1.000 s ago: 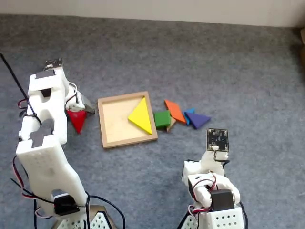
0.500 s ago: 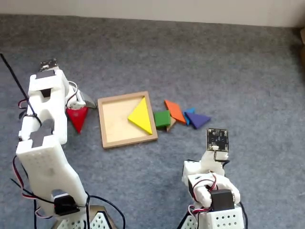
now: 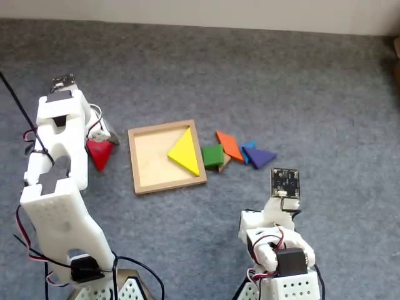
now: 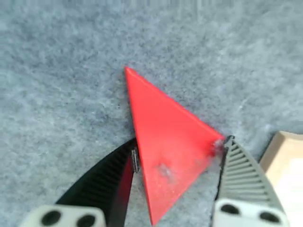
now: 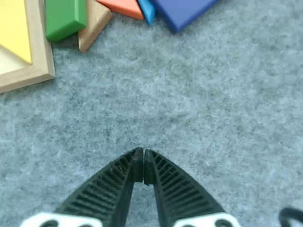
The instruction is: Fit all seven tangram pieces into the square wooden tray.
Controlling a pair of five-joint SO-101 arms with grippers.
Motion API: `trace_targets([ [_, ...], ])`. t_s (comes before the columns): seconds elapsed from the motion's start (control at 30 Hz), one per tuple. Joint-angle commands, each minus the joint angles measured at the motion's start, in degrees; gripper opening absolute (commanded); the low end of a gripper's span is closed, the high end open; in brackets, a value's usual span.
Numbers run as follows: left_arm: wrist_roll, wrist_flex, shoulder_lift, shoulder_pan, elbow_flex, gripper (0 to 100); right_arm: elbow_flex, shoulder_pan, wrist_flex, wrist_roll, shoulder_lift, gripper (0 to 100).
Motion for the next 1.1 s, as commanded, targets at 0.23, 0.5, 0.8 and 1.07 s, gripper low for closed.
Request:
trace_targets([
  [0.23, -16.18, 4.22, -3.65, 1.71, -1.98, 18, 5.76, 0.66, 0.31, 0.62, -0.84, 2.2],
  [0.5, -21.01, 4.4, -5.49, 1.98, -2.42, 18, 5.76, 0.66, 0.31, 0.62, -0.84, 2.2],
  [0.8, -21.71, 4.75, -5.76, 5.76, -1.89, 18, 5.76, 0.66, 0.31, 0.62, -0.84, 2.2],
  [1.07, -21.54, 6.86, -9.36, 11.21, -1.8, 13, 5.76, 0.66, 0.31, 0.62, -0.84, 2.2],
])
